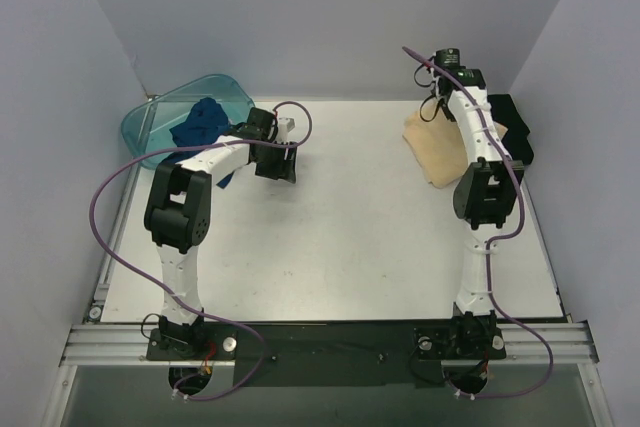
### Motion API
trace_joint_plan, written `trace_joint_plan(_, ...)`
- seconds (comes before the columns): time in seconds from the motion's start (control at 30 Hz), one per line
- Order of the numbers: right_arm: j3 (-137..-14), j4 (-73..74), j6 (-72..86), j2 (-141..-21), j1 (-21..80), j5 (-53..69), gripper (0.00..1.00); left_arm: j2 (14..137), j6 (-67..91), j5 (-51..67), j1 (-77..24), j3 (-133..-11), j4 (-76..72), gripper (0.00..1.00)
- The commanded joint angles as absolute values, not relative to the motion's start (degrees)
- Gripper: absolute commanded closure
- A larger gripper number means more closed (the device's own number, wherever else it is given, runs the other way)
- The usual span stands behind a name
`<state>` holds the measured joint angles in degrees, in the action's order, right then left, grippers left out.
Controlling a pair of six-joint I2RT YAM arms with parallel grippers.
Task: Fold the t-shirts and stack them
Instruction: Put the neatly folded tshirt into the corner of the board with the right arm
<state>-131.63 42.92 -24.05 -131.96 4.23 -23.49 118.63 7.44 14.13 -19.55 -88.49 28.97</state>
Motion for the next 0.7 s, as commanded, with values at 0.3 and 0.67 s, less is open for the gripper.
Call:
trace_joint_plan(0.3, -137.1, 31.8, -27.3, -131.1, 0.2, -26.7, 1.0, 115.9, 6.0, 12.7, -19.6, -88.2, 28.4, 0.32)
trace_joint_plan(0.67, -136.4, 28.8, -27.0, -130.2, -3.8, -24.9, 1.0, 116.0, 5.1, 11.9, -19.8, -87.7, 28.3, 0.32)
